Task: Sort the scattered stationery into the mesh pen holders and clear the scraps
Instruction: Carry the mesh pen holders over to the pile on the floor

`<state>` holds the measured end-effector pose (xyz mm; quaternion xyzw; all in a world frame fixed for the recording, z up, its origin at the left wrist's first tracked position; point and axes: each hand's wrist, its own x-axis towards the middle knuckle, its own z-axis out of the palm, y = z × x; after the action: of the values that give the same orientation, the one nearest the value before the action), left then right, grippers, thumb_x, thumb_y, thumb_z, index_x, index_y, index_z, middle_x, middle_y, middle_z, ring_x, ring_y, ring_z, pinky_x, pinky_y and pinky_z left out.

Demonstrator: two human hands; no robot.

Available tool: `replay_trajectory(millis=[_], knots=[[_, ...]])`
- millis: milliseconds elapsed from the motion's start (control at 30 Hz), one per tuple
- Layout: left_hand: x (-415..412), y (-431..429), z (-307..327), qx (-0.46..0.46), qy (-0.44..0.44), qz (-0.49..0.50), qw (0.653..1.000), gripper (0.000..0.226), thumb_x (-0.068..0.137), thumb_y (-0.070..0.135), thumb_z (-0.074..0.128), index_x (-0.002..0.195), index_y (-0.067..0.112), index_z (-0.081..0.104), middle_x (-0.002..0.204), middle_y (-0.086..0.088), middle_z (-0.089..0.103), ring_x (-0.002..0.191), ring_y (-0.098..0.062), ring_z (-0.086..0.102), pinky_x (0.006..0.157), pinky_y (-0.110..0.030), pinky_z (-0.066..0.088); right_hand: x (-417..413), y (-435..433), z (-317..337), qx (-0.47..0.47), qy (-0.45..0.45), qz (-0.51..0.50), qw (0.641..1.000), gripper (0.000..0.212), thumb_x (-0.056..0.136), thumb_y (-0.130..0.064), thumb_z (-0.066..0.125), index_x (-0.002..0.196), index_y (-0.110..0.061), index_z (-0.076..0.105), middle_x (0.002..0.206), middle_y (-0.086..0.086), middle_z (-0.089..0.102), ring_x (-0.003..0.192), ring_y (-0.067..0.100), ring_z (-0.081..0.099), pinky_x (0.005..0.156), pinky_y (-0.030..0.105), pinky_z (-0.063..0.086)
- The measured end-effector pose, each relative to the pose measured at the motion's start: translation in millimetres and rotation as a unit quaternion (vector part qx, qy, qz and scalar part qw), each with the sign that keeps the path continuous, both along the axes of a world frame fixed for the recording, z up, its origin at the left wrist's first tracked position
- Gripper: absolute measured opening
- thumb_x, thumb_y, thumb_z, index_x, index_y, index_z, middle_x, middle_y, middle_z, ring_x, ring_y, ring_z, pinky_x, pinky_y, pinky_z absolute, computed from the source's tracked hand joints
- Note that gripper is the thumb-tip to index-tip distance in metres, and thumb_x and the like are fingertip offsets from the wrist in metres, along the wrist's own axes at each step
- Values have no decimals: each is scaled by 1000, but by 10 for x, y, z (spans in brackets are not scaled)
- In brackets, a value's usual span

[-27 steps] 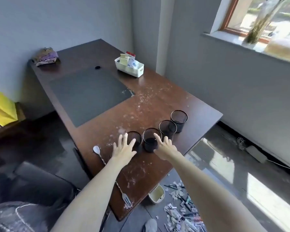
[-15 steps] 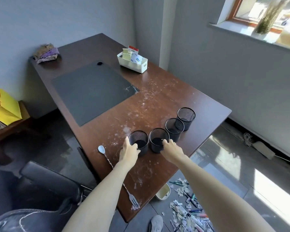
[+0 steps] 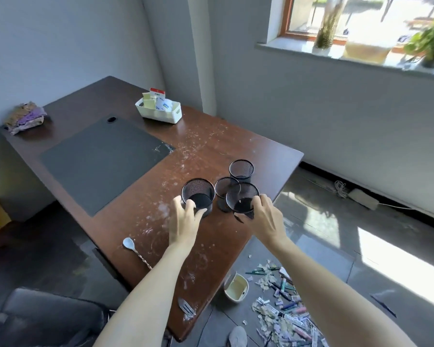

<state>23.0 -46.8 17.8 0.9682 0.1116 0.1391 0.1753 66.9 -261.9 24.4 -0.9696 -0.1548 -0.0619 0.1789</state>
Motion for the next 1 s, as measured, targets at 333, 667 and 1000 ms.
replay_trajectory(millis=[333, 667, 1000], knots=[[131, -2277, -58, -32, 12, -213, 977, 31, 79, 26, 73, 86, 2, 56, 111, -20, 48, 93, -38, 57, 56, -41, 50, -644, -2306, -69, 69, 54, -262, 961, 50, 76, -45, 73, 99, -3, 57, 99, 12, 57, 80, 32, 60, 58, 36, 47], [-407, -4890, -990, -38, 191, -336, 922, 17, 95, 15, 52, 101, 1, 60, 124, -13, 42, 70, -25, 54, 63, -28, 42, -1837, -4518, -1137, 137, 177, -481, 848, 25, 86, -24, 66, 98, -3, 63, 107, 17, 56, 94, 35, 58, 74, 35, 45], [-718, -6589, -3100, -112, 336, -278, 893, 17, 88, 8, 57, 101, 3, 67, 109, -14, 41, 86, -31, 54, 76, -30, 39, -2270, -5685, -3232, 269, 235, -638, 682, 17, 79, -10, 70, 94, -3, 71, 101, 19, 61, 95, 35, 60, 85, 33, 43]])
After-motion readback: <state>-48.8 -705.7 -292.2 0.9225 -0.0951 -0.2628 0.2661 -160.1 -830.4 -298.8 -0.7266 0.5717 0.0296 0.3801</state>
